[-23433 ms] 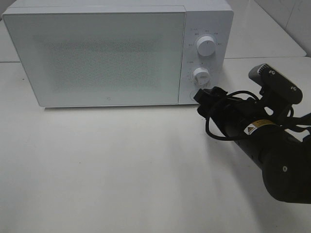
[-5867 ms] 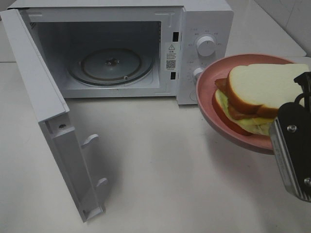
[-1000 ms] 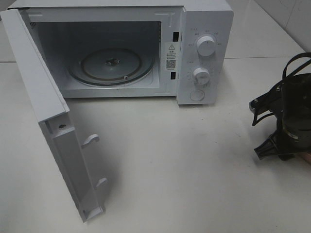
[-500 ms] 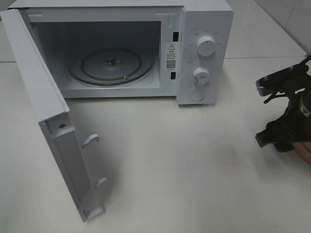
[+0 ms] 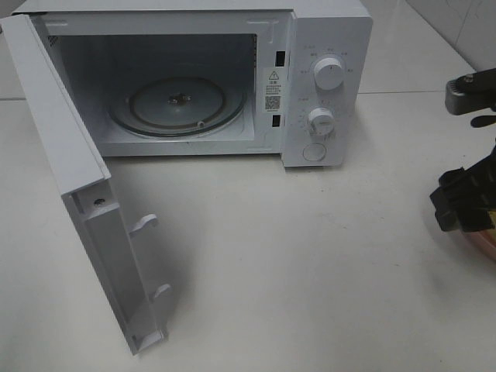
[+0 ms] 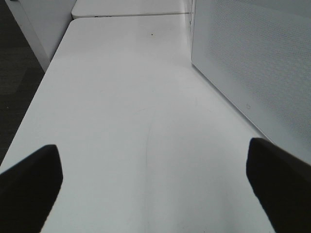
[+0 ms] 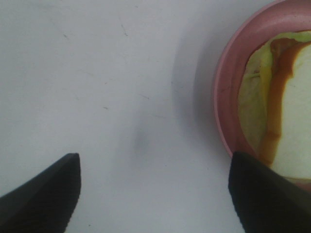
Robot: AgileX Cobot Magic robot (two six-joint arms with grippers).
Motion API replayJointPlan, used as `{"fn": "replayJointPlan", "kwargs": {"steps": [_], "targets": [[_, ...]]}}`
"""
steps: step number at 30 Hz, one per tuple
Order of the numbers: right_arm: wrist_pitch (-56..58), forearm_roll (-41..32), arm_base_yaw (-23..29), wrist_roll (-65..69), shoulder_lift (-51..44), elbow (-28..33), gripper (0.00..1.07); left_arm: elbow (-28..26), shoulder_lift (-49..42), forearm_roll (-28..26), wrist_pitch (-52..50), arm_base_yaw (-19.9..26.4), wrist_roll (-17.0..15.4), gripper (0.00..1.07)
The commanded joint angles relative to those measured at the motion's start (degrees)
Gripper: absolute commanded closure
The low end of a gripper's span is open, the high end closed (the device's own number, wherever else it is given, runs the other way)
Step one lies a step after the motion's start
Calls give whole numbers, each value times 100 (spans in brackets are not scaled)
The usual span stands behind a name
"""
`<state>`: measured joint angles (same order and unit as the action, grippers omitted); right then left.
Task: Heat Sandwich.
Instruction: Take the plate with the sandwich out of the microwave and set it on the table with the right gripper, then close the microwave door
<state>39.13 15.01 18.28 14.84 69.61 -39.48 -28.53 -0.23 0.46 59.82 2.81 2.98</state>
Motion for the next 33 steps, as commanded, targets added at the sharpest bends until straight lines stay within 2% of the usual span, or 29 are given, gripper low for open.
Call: {"fn": "replayJointPlan", "kwargs": {"steps": [1,5,25,33], "targets": [[212,-332,-17,-332,-464,-11,28,23,-120,11,-57,6,-34,9],[395,-527,-17,-510,-1003,-11,28,23,-120,11,-57,6,-34,9],[1879,-516,-17,-544,-3266,29,31,23,-120,11,-57,6,-34,9],[2149,-682,-160,-504,-4773,395,31,23,-120,11,-57,6,-34,9]]}}
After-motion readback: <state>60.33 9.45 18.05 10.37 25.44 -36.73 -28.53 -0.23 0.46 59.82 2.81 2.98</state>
